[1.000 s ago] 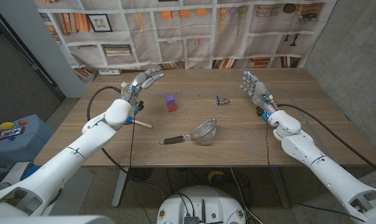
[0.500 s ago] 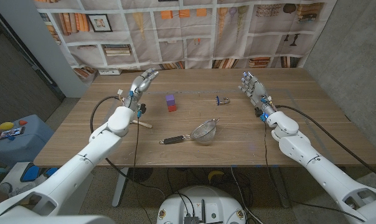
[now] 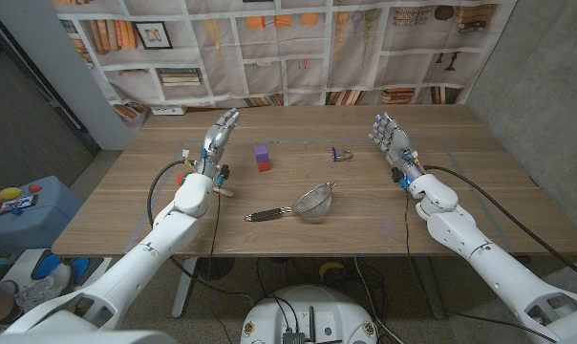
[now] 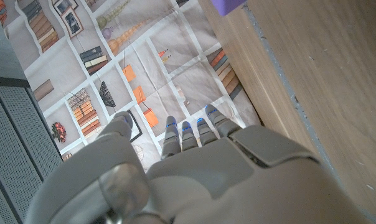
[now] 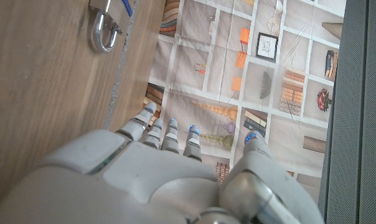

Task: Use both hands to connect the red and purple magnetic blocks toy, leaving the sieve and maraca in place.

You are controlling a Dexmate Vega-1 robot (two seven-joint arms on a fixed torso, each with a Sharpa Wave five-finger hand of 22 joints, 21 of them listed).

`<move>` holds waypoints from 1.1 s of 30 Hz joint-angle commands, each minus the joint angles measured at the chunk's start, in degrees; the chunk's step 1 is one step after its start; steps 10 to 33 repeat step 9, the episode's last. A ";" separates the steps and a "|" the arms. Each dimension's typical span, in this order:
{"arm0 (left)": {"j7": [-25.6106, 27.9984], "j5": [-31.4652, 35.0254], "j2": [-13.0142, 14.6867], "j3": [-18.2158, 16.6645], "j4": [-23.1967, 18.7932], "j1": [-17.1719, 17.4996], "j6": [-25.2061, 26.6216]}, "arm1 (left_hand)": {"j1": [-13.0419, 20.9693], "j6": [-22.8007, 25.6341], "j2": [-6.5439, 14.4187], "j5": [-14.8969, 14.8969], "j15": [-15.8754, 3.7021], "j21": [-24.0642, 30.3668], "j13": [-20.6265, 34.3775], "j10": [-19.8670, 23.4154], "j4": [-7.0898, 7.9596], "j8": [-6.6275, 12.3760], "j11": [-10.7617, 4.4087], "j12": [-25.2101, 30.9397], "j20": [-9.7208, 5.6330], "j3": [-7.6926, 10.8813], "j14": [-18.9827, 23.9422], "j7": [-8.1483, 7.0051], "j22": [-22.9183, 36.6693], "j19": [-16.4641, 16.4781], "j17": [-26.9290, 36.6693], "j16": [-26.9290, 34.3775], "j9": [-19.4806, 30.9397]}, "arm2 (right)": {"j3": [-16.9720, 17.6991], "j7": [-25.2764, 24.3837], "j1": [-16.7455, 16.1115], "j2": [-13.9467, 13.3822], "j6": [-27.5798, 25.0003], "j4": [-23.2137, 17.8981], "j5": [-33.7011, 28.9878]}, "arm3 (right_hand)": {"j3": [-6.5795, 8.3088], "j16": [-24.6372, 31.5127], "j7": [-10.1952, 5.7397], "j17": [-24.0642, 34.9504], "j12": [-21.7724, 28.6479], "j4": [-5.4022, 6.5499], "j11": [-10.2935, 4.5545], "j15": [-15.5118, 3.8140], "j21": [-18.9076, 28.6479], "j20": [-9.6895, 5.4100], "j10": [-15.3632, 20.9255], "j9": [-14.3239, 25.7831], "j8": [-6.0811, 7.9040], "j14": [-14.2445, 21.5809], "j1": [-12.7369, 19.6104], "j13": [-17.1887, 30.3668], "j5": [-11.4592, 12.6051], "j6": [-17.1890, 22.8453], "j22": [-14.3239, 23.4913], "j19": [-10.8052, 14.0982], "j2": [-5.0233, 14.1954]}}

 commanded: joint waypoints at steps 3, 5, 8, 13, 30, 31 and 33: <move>-3.92 -3.44 -2.00 1.02 7.06 -0.78 -4.30 | -1.49 -1.17 -0.25 0.27 0.08 -0.15 0.07 -1.54 0.37 -0.03 -0.12 -0.15 -1.58 0.50 -1.28 -0.17 0.08 -1.14 0.09 -0.23 -0.04 | 0.01 -2.45 -0.79 1.11 0.18 0.37 0.04 | -0.21 0.15 1.30 0.11 -0.14 0.73 0.10 -0.61 -0.27 -1.02 0.61 0.02 0.09 -0.17 -1.59 0.09 0.51 -0.22 0.18 -0.52 0.16; -4.04 -4.03 -2.83 0.89 8.59 -1.02 -5.51 | -1.61 -1.16 -0.29 0.27 0.10 -0.13 0.07 -1.52 0.40 0.03 -0.27 -0.10 -1.55 0.51 -1.29 -0.14 0.08 -1.16 0.09 -0.19 -0.04 | 0.08 -1.94 -0.45 1.51 0.32 1.23 0.56 | -0.24 0.12 1.41 0.12 -0.16 0.95 0.15 -0.75 -0.29 -1.20 0.67 0.02 0.13 -0.21 -1.93 0.09 0.58 -0.24 0.18 -0.70 0.39; -4.90 -4.99 -3.83 0.91 10.72 -1.54 -6.87 | -1.94 -0.86 -0.33 0.28 0.01 -0.01 0.05 -1.23 0.45 0.28 -0.58 0.11 -1.49 0.58 -1.03 -0.20 0.07 -1.05 0.08 0.00 -0.05 | -0.02 -1.49 0.20 1.63 0.07 2.03 0.68 | -0.27 0.09 1.40 0.12 -0.19 1.11 0.18 -0.79 -0.29 -1.30 0.63 0.02 0.17 -0.26 -2.17 0.08 0.63 -0.22 0.18 -0.76 0.53; -5.08 -5.06 -4.06 1.03 11.28 -1.75 -7.05 | -2.03 -0.69 -0.33 0.29 -0.07 0.06 0.05 -1.20 0.46 0.37 -0.59 0.15 -1.56 0.61 -0.93 -0.16 0.07 -0.94 0.07 0.06 -0.05 | -0.04 -1.57 0.35 1.67 -0.09 2.13 0.68 | -0.29 0.03 1.38 0.12 -0.22 1.19 0.19 -0.89 -0.30 -1.34 0.60 0.01 0.19 -0.37 -2.32 0.08 0.65 -0.22 0.18 -0.83 0.61; -5.08 -5.06 -4.06 1.03 11.28 -1.75 -7.05 | -2.03 -0.69 -0.33 0.29 -0.07 0.06 0.05 -1.20 0.46 0.37 -0.59 0.15 -1.56 0.61 -0.93 -0.16 0.07 -0.94 0.07 0.06 -0.05 | -0.04 -1.57 0.35 1.67 -0.09 2.13 0.68 | -0.29 0.03 1.38 0.12 -0.22 1.19 0.19 -0.89 -0.30 -1.34 0.60 0.01 0.19 -0.37 -2.32 0.08 0.65 -0.22 0.18 -0.83 0.61; -5.08 -5.06 -4.06 1.03 11.28 -1.75 -7.05 | -2.03 -0.69 -0.33 0.29 -0.07 0.06 0.05 -1.20 0.46 0.37 -0.59 0.15 -1.56 0.61 -0.93 -0.16 0.07 -0.94 0.07 0.06 -0.05 | -0.04 -1.57 0.35 1.67 -0.09 2.13 0.68 | -0.29 0.03 1.38 0.12 -0.22 1.19 0.19 -0.89 -0.30 -1.34 0.60 0.01 0.19 -0.37 -2.32 0.08 0.65 -0.22 0.18 -0.83 0.61; -5.08 -5.06 -4.06 1.03 11.28 -1.75 -7.05 | -2.03 -0.69 -0.33 0.29 -0.07 0.06 0.05 -1.20 0.46 0.37 -0.59 0.15 -1.56 0.61 -0.93 -0.16 0.07 -0.94 0.07 0.06 -0.05 | -0.04 -1.57 0.35 1.67 -0.09 2.13 0.68 | -0.29 0.03 1.38 0.12 -0.22 1.19 0.19 -0.89 -0.30 -1.34 0.60 0.01 0.19 -0.37 -2.32 0.08 0.65 -0.22 0.18 -0.83 0.61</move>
